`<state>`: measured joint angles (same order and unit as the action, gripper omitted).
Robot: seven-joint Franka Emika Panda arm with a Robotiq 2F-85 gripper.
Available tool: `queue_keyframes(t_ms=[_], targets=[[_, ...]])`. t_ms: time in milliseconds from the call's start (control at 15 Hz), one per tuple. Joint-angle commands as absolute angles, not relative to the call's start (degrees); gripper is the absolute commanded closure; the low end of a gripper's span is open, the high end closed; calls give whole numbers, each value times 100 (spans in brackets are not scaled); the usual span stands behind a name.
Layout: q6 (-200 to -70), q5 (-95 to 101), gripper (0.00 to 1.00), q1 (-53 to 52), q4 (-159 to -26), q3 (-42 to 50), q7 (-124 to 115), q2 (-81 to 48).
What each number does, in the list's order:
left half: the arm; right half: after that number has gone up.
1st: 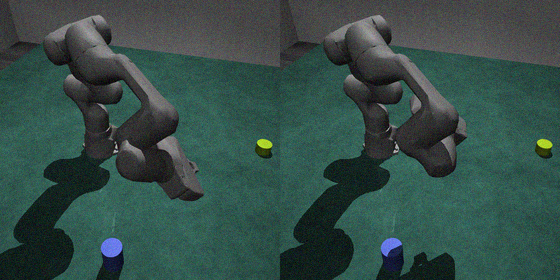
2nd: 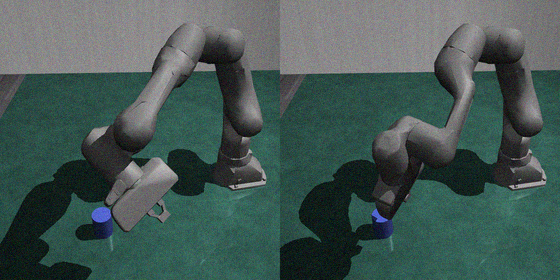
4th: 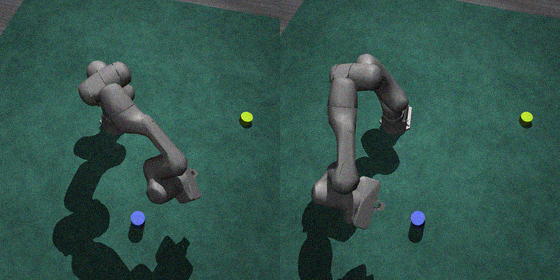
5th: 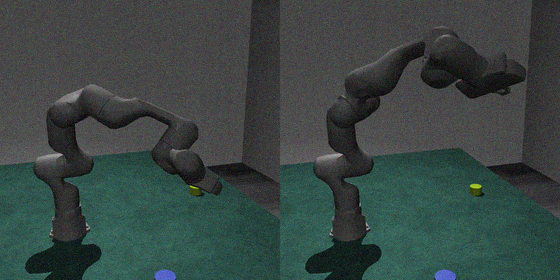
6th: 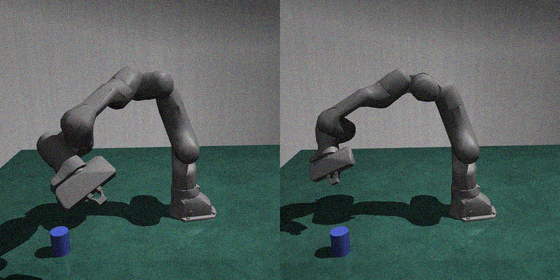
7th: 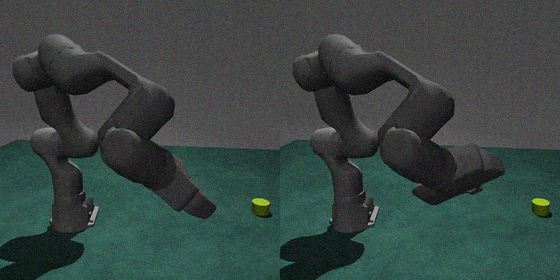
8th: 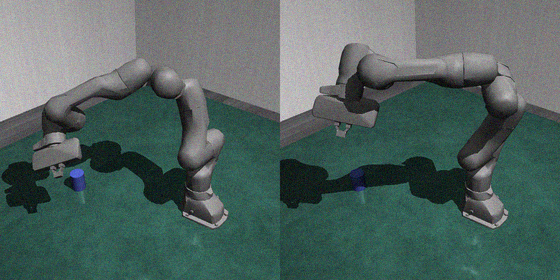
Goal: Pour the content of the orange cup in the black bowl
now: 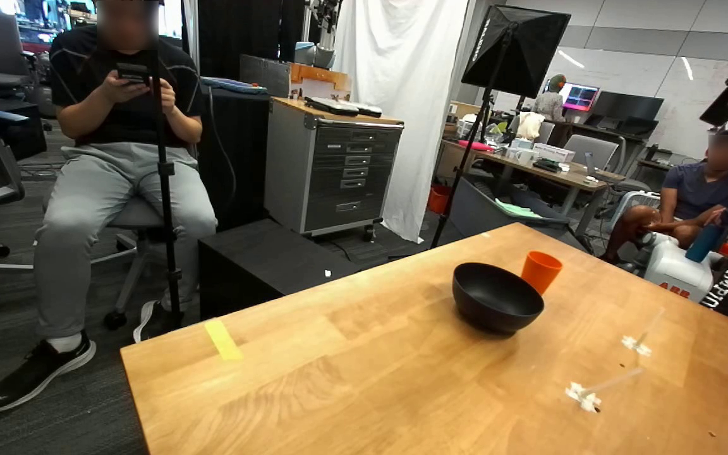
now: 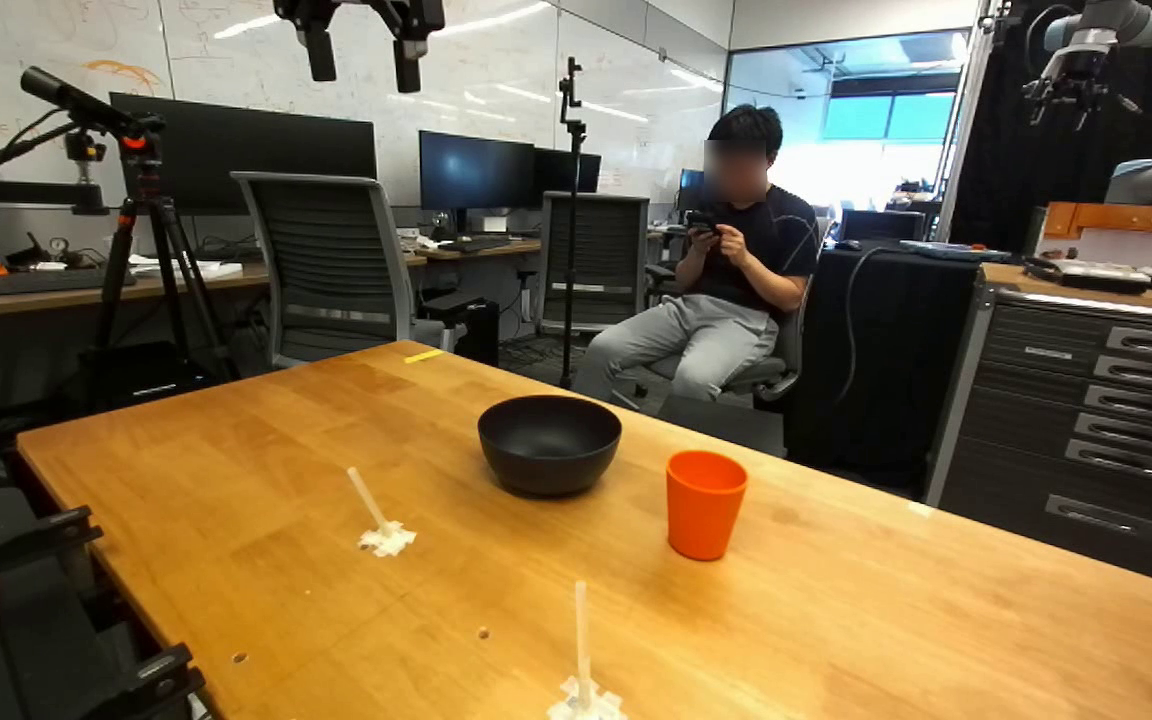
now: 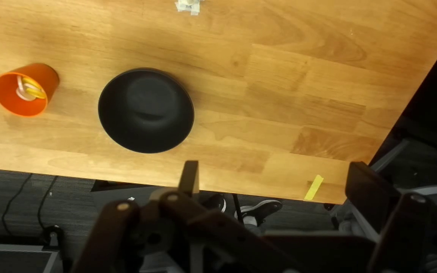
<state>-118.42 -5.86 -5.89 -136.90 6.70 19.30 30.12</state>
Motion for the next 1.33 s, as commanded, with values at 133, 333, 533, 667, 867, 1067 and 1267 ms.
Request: queue_keyframes(t_ms=[133,333,533,667,867,1067,1267], targets=[[-11829,-620,0,-525,-13681,615,1955,3006],[-11829,-620,0,-525,-13681,615,1955,3006],[-11829,-620,0,-525,-13681,615,1955,3006],[-11969,-588,0,-480,-13671,604,1886,2985],[-12126,-657,0,-357,-13431,718,1823,2880],[-12413,-674,0,-161,-13134,834,1674,2744],[-12644,-657,0,51,-12756,969,1460,2458]])
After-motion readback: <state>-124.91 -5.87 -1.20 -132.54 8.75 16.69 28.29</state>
